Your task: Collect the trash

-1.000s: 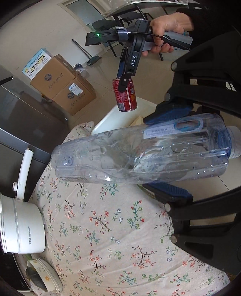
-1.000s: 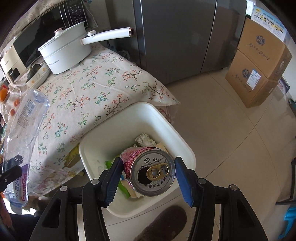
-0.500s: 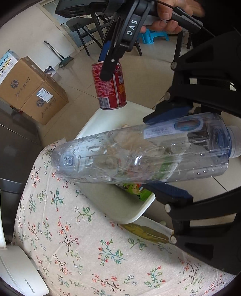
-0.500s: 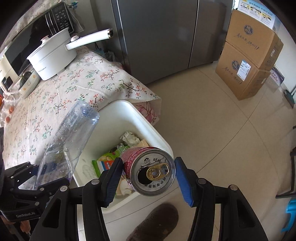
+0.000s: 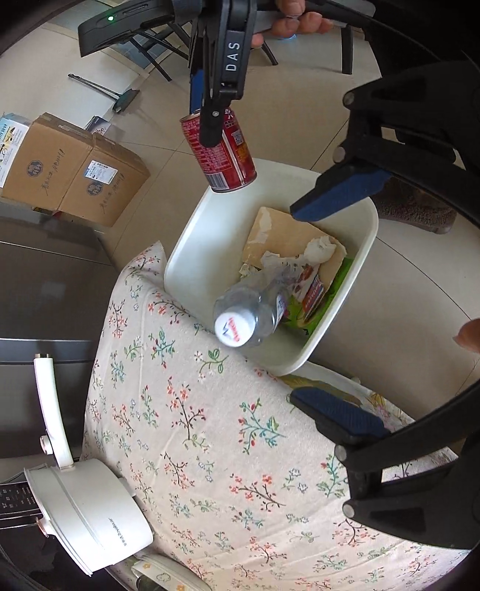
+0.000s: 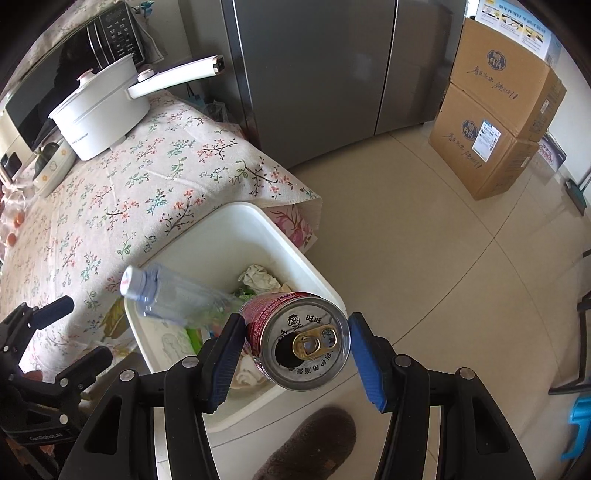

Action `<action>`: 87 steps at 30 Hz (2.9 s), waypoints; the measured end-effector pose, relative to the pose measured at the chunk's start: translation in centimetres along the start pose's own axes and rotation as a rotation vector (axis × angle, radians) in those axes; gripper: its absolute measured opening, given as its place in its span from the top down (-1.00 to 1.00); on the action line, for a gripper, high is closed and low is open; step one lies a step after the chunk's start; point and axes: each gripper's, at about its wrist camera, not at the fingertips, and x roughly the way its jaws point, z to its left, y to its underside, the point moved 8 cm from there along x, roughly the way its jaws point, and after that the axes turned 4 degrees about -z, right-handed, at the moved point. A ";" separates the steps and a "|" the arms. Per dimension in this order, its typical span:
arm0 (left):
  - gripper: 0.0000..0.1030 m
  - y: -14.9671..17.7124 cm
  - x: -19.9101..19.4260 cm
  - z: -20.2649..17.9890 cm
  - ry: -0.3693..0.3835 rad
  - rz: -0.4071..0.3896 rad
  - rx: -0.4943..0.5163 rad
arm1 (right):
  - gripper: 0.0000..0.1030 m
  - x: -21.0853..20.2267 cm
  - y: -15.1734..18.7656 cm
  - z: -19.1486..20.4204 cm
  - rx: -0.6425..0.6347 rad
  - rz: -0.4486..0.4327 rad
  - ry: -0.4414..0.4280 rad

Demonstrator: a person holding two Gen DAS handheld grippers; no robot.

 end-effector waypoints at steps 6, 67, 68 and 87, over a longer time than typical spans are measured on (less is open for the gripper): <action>-0.80 0.9 -1.6 2.2 -0.021 -0.015 -0.044 | -0.13 0.3 -0.6 1.4 -0.016 -0.002 -0.005; -0.98 9.4 -22.1 8.7 -0.421 -0.429 -0.218 | -0.89 -19.6 8.0 15.5 -0.107 -0.565 0.024; -0.98 9.4 -22.1 8.6 -0.421 -0.428 -0.216 | -0.89 -19.6 8.0 15.5 -0.108 -0.565 0.025; -0.98 9.1 -21.9 7.7 -0.405 -0.421 -0.211 | -0.89 -19.6 8.0 15.6 -0.102 -0.569 0.019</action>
